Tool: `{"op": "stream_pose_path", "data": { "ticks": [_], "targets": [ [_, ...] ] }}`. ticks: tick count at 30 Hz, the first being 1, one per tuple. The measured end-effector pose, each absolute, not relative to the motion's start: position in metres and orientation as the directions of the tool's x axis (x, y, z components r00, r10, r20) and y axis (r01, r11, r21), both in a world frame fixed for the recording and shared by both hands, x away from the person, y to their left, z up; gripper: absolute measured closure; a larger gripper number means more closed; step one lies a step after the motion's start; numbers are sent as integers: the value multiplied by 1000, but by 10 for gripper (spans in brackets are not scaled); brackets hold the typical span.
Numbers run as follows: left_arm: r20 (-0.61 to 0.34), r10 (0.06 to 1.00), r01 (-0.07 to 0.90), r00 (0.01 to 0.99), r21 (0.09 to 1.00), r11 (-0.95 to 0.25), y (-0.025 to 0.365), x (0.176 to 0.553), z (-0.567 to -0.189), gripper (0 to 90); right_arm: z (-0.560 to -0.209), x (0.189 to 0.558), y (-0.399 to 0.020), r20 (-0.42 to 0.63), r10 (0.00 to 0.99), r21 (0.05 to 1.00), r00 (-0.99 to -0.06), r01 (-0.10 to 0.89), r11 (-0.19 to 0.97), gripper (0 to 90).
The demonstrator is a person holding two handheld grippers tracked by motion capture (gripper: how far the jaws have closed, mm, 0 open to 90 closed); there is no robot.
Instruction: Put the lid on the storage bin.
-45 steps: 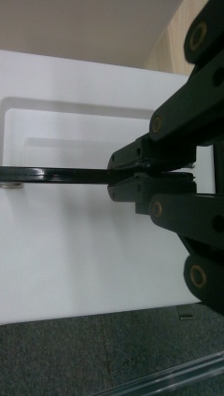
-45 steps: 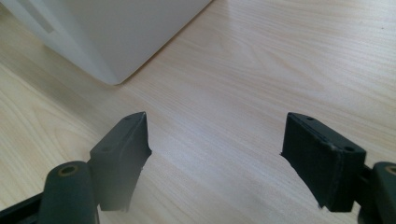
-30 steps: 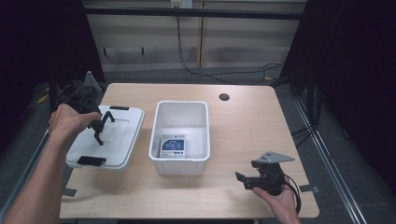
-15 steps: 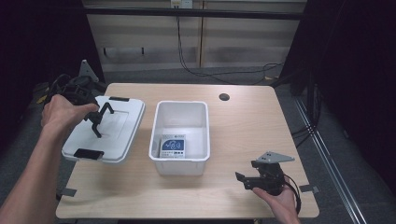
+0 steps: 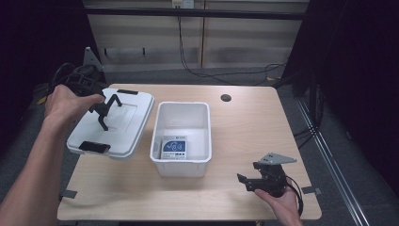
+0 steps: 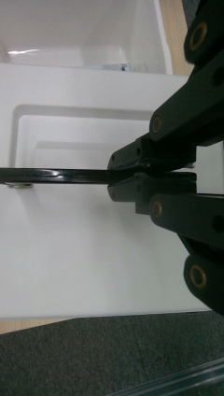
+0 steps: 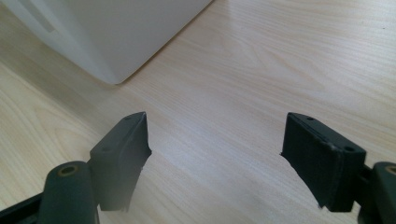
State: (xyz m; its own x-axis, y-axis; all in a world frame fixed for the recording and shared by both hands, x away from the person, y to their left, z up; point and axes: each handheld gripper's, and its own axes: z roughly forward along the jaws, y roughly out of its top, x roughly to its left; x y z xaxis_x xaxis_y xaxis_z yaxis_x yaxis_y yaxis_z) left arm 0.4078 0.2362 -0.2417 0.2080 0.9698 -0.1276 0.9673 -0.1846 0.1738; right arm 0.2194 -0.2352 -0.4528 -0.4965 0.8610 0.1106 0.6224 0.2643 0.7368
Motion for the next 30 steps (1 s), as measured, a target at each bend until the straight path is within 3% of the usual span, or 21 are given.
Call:
{"op": "stream_pose_path", "data": {
  "ticks": [12,30],
  "targets": [
    [-121,967,956,223,219,-193,203,406,-226,852,-453,219,-235,104,857,738,-504,617,274,225],
    [-159,959,958,234,204,-200,163,408,-242,853,-452,218,-234,99,855,736,-508,616,281,225]
  ]
}}
